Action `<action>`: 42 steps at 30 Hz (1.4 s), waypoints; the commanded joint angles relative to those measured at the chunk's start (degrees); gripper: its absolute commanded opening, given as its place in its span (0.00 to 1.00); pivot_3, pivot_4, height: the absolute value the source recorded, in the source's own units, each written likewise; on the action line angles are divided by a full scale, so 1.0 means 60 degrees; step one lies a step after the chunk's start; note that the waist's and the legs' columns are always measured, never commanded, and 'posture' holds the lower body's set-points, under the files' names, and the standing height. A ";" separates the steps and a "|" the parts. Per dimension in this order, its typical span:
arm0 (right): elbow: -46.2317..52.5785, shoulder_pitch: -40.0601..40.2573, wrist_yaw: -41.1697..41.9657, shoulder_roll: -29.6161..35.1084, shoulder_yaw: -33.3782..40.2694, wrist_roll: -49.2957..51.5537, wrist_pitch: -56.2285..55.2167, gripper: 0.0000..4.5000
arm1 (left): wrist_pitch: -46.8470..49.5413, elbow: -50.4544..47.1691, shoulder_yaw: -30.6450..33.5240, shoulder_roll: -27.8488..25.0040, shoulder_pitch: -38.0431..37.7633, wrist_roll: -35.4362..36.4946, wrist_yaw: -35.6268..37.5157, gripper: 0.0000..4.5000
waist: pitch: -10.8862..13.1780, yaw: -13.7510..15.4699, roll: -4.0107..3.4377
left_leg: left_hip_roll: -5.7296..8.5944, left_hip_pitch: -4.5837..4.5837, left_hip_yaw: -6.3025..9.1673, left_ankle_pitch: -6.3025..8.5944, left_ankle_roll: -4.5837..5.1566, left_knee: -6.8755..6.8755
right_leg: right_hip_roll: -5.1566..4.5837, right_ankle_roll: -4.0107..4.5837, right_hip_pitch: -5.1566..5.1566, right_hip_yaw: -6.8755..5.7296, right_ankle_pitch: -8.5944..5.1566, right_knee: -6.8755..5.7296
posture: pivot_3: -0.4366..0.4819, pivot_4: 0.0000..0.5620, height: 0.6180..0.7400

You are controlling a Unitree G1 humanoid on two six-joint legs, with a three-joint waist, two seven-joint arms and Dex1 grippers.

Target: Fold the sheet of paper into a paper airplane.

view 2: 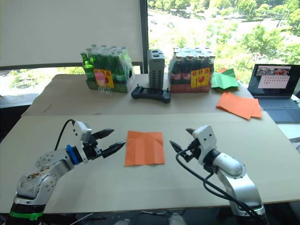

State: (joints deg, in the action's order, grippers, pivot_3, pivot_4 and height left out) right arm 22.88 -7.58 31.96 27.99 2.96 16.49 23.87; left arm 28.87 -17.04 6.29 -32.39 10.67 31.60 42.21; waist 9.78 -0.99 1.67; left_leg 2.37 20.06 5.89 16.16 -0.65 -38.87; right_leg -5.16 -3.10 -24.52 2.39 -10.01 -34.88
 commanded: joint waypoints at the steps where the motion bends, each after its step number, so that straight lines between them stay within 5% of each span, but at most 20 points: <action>1: 0.0248 -0.0090 -0.0020 0.0091 0.0220 0.0075 -0.0098 1.00 | -0.0101 -0.0171 -0.0005 -0.0016 0.0155 -0.0046 0.0020 1.00 | 0.0000 -0.0001 0.0000 | 0.0000 0.0000 0.0000 0.0000 0.0000 0.0000 | 0.0000 0.0000 0.0000 0.0000 0.0000 0.0000 | 0.48 0.27 0.86; 11: 0.0136 -0.0201 -0.0068 0.0046 0.0098 -0.0033 -0.0105 1.00 | -0.0291 0.0482 -0.0505 0.0099 0.0531 -0.0253 0.0448 1.00 | 0.0000 0.0006 0.0000 | 0.0001 0.0000 0.0000 0.0000 0.0000 -0.0001 | 0.0000 0.0000 0.0000 0.0000 0.0000 0.0000 | 0.48 0.27 0.86; 25: 0.0209 -0.0092 -0.0123 0.0076 -0.0158 -0.0312 0.0021 1.00 | -0.1891 0.3858 -0.2597 0.0904 0.2445 -0.2828 0.0831 0.01 | 0.0000 -0.0030 0.0001 | 0.0005 0.0007 0.0000 0.0001 0.0002 0.0000 | -0.0001 0.0001 -0.0004 0.0000 0.0001 0.0004 | 0.48 0.27 0.86; 39: -0.0077 -0.0504 0.0191 0.0506 -0.0648 -0.0563 0.0562 1.00 | -0.1806 0.4273 -0.3649 0.0508 0.2230 -0.4257 0.1426 0.01 | -0.0003 -0.0010 -0.0004 | 0.0002 0.0000 0.0001 0.0001 0.0002 0.0000 | 0.0000 -0.0002 0.0001 -0.0001 0.0000 0.0000 | 0.48 0.27 0.86; 42: -0.0709 -0.0747 0.0365 0.0894 -0.0982 -0.1026 0.0488 0.74 | -0.1764 0.4199 -0.3631 0.0543 0.2192 -0.4281 0.1439 0.00 | -0.0003 -0.0002 -0.0004 | 0.0003 -0.0005 0.0000 0.0001 0.0002 -0.0001 | -0.0002 -0.0003 0.0009 -0.0001 -0.0001 0.0001 | 0.48 0.27 0.86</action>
State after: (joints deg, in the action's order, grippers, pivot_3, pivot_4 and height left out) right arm 19.37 -11.11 33.66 32.28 -2.53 11.85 26.89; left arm 17.42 7.63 -13.89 -28.84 24.91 7.31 50.18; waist 9.76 -1.01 1.65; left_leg 2.39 20.02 5.89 16.16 -0.63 -38.87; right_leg -5.17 -3.13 -24.46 2.39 -10.02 -34.87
